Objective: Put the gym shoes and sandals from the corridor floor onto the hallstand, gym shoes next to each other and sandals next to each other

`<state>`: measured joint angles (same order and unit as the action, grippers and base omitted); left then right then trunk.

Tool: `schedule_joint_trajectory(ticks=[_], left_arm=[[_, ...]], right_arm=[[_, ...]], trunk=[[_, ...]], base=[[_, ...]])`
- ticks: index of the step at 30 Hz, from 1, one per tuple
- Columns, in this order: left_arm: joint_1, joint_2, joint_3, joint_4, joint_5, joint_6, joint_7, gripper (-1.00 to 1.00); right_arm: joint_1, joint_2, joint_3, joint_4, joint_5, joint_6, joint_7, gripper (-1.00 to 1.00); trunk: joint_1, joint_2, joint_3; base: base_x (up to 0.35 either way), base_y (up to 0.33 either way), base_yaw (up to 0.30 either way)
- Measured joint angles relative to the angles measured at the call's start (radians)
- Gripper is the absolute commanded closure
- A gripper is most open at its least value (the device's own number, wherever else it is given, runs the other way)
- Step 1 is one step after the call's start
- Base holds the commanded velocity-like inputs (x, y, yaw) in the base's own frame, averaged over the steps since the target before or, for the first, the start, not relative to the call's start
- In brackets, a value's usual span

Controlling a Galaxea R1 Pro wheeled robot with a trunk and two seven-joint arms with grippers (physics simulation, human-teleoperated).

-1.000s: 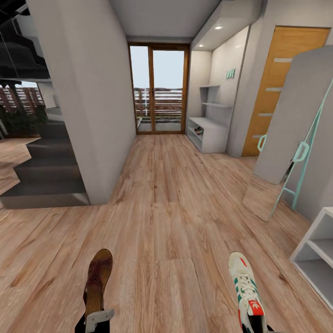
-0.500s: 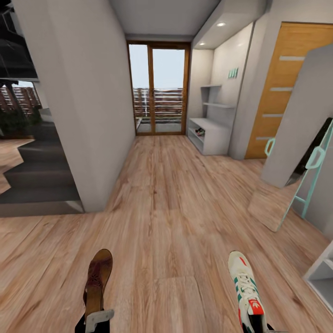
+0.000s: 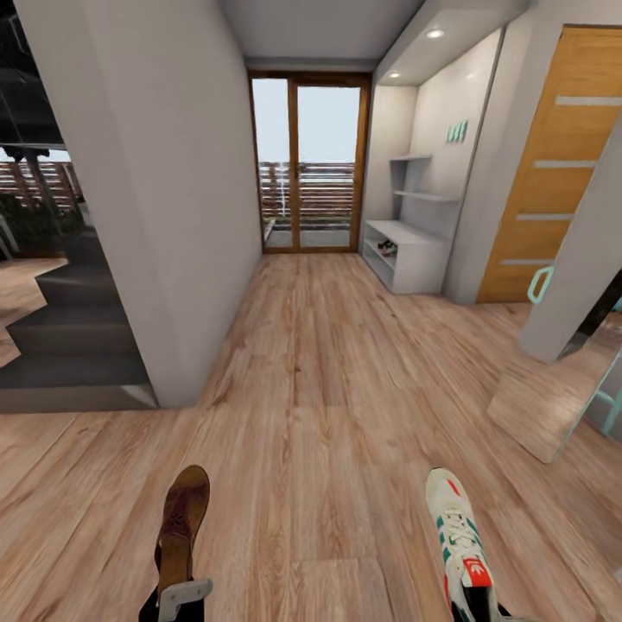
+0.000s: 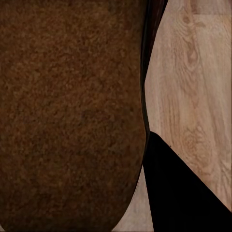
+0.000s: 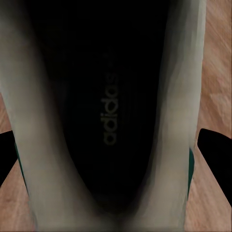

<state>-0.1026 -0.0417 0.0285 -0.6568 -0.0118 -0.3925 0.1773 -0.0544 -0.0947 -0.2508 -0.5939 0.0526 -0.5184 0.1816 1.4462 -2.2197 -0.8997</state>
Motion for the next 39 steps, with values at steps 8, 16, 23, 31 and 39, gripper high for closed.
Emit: schedule_joint_trajectory(ticks=[8,16,23,31,39], left_arm=[[0.001,-0.002,0.000,-0.001,-0.001,0.000,0.000,1.00],[0.000,-0.001,0.000,0.000,-0.001,0.000,0.000,1.00],[0.001,-0.001,0.000,0.000,-0.001,0.000,0.000,1.00],[0.000,-0.002,0.000,0.000,-0.001,0.000,0.000,1.00],[0.001,-0.002,-0.001,0.000,-0.001,0.000,0.000,1.00]], right_arm=[[0.000,-0.003,-0.002,-0.002,-0.001,0.000,0.000,1.00],[0.000,-0.003,-0.004,-0.002,-0.002,0.000,-0.004,1.00],[0.000,-0.003,-0.002,-0.021,-0.002,-0.001,-0.003,1.00],[0.000,-0.006,-0.002,-0.026,-0.002,-0.001,-0.003,1.00],[0.000,-0.006,-0.001,-0.026,-0.001,0.000,-0.003,1.00]], trunk=[[0.000,0.000,-0.001],[0.000,0.000,-0.011],[0.000,0.000,-0.021],[0.000,0.000,-0.022],[0.000,0.000,-0.022]], base=[[0.340,0.000,0.004],[0.340,0.000,0.000],[0.340,0.000,0.000],[0.340,0.000,0.000],[0.340,0.000,0.000]])
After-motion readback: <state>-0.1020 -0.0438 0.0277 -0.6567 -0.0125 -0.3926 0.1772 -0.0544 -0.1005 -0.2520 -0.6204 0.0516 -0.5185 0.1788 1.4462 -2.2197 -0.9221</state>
